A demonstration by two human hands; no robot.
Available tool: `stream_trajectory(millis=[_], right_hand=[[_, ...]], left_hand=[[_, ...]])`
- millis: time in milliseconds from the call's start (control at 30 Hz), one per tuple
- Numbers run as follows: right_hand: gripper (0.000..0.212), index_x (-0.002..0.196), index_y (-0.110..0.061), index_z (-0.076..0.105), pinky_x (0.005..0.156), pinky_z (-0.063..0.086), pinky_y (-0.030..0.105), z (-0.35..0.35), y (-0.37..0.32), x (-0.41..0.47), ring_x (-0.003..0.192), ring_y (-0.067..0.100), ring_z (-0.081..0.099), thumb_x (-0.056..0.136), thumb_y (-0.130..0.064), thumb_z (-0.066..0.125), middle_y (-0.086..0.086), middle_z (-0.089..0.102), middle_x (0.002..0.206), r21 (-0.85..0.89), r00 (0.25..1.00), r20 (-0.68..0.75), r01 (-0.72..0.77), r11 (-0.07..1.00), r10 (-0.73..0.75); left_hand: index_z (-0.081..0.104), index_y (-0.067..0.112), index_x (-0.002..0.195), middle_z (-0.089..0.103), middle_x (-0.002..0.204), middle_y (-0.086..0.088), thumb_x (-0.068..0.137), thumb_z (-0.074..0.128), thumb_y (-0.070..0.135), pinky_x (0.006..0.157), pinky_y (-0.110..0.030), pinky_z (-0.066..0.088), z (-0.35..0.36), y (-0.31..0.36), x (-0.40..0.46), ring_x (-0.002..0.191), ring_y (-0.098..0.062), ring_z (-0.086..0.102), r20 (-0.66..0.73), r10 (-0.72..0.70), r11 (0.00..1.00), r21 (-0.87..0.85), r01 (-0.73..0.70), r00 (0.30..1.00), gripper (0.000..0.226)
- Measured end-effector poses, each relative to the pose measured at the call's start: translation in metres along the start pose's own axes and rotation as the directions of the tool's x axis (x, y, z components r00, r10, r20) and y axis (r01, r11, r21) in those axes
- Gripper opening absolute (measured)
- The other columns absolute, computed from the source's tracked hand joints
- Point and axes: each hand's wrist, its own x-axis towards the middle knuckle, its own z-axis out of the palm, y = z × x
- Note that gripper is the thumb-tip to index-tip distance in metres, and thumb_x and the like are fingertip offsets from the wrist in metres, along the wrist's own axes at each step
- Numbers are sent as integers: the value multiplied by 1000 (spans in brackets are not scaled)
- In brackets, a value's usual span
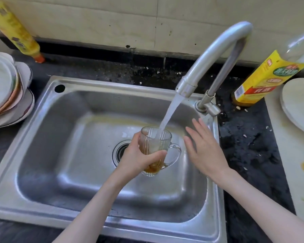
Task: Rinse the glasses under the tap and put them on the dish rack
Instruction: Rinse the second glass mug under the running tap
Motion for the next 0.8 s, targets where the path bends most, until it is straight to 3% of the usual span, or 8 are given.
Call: stream_trajectory(millis=[100,200,267,400,500,567,667,800], right_hand=[[35,116,-15,62,98,30,9,-5,-25,-8,120,12,50,95,-36,44,1,58,128,384,976,194,-167,908,98],[38,94,-13,58,82,54,35,-3,-44,-11,87,14,67,91,-48,44,4,66,98,598,906,357,-407,690,226],[41,93,-7,52,71,56,48,0,-51,-7,73,14,70,94,-47,41,11,64,95,636,886,356,-462,618,296],[32,97,-13,53,52,58,34,6,-54,0,54,25,66,98,-41,38,-1,66,94,695,821,452,-569,440,347],[35,101,-11,56,44,52,25,13,-52,4,48,25,61,99,-40,36,7,69,91,674,686,624,-715,187,374],[34,86,-10,52,36,46,19,18,-50,5,37,17,57,100,-38,38,8,64,77,632,579,703,-775,11,412],[38,75,-9,43,28,35,14,22,-49,5,52,33,67,100,-37,37,6,58,61,576,473,779,-800,-171,410],[36,80,-8,46,27,36,15,27,-47,4,83,42,63,102,-34,33,17,66,78,530,424,832,-798,-287,358]], left_hand=[[52,33,102,66,90,16,57,80,48,76,-21,51,2,2,-1,75,9,61,8,-35,999,-27,35,999,55],[54,31,106,68,92,14,62,72,60,77,-26,52,4,4,0,80,5,64,46,-66,997,-42,68,997,56],[54,34,103,68,94,15,60,65,74,82,-27,52,6,5,1,87,0,65,69,-62,998,-23,64,996,60],[59,33,114,68,107,12,74,40,80,96,-35,47,6,1,2,102,-5,63,84,-70,993,-89,78,994,65],[58,29,119,66,115,9,92,35,59,99,-30,44,1,-3,-7,109,-7,60,124,-66,986,-143,83,990,46],[52,29,123,64,118,7,98,39,39,94,-17,43,0,-5,-13,107,-2,59,126,-56,988,-139,73,990,31],[35,24,140,50,127,17,94,48,32,91,-4,35,1,-6,-22,107,10,49,71,-1,1000,-14,2,997,49],[27,21,145,46,138,9,91,53,32,104,-22,35,0,-10,-28,123,-5,47,13,69,987,142,-70,998,61]])
